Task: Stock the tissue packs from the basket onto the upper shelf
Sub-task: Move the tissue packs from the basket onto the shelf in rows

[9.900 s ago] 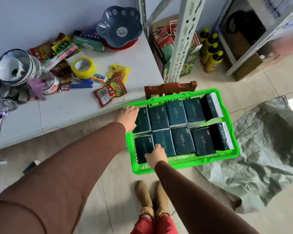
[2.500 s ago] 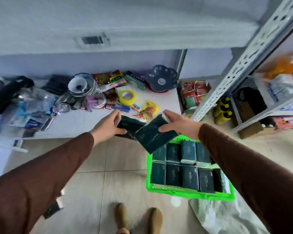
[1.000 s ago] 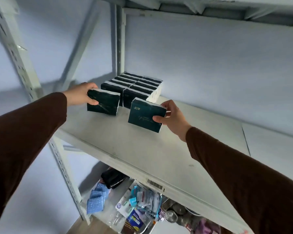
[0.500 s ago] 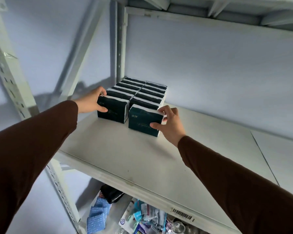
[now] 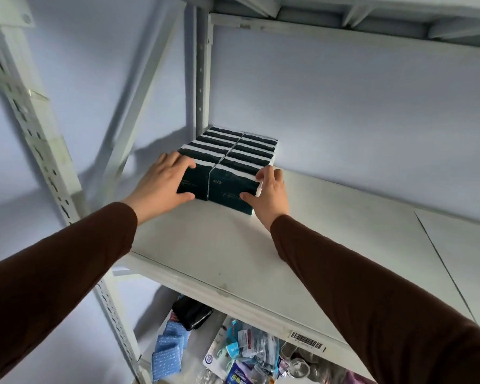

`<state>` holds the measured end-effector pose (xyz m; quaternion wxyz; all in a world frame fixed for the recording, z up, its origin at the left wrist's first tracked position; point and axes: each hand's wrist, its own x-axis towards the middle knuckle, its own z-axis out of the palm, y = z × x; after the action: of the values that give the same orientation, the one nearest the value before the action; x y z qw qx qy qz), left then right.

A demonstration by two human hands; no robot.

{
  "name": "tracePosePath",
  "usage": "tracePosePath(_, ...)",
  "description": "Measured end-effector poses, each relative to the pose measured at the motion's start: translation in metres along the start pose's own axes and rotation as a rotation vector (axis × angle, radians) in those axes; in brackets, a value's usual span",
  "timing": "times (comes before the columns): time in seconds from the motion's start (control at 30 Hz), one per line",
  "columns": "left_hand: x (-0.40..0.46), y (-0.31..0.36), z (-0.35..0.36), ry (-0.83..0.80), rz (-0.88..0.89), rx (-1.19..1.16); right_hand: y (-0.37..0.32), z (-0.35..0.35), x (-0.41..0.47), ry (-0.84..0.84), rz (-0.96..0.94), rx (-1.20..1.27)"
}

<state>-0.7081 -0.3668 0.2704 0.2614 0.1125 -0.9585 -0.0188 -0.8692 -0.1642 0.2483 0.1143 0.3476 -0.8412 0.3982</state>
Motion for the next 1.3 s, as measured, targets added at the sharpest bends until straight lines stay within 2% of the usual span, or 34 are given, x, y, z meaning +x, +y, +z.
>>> tracePosePath(0.23, -0.018, 0.031, 0.003, -0.120, 0.082, 0.007, -0.005, 0.001, -0.001, 0.000, 0.010, -0.038)
tracePosePath(0.4, -0.025, 0.059, 0.005, -0.175, 0.083, -0.001, -0.004, -0.007, -0.011, -0.084, 0.010, 0.041)
tracePosePath(0.67, -0.034, 0.137, 0.005, -0.222, 0.078, -0.043, 0.027, -0.094, -0.074, -0.134, -0.027, 0.044)
tracePosePath(0.87, -0.050, 0.251, 0.003, -0.200, 0.132, -0.153, 0.067, -0.209, -0.168, -0.090, -0.066, -0.028)
tracePosePath(1.07, -0.106, 0.424, 0.006, -0.105, 0.273, -0.324, 0.140, -0.343, -0.292, -0.001, -0.058, -0.089)
tracePosePath(1.3, -0.179, 0.599, 0.040, -0.158, 0.470, -0.496, 0.236, -0.453, -0.436, 0.021, 0.207, -0.109)
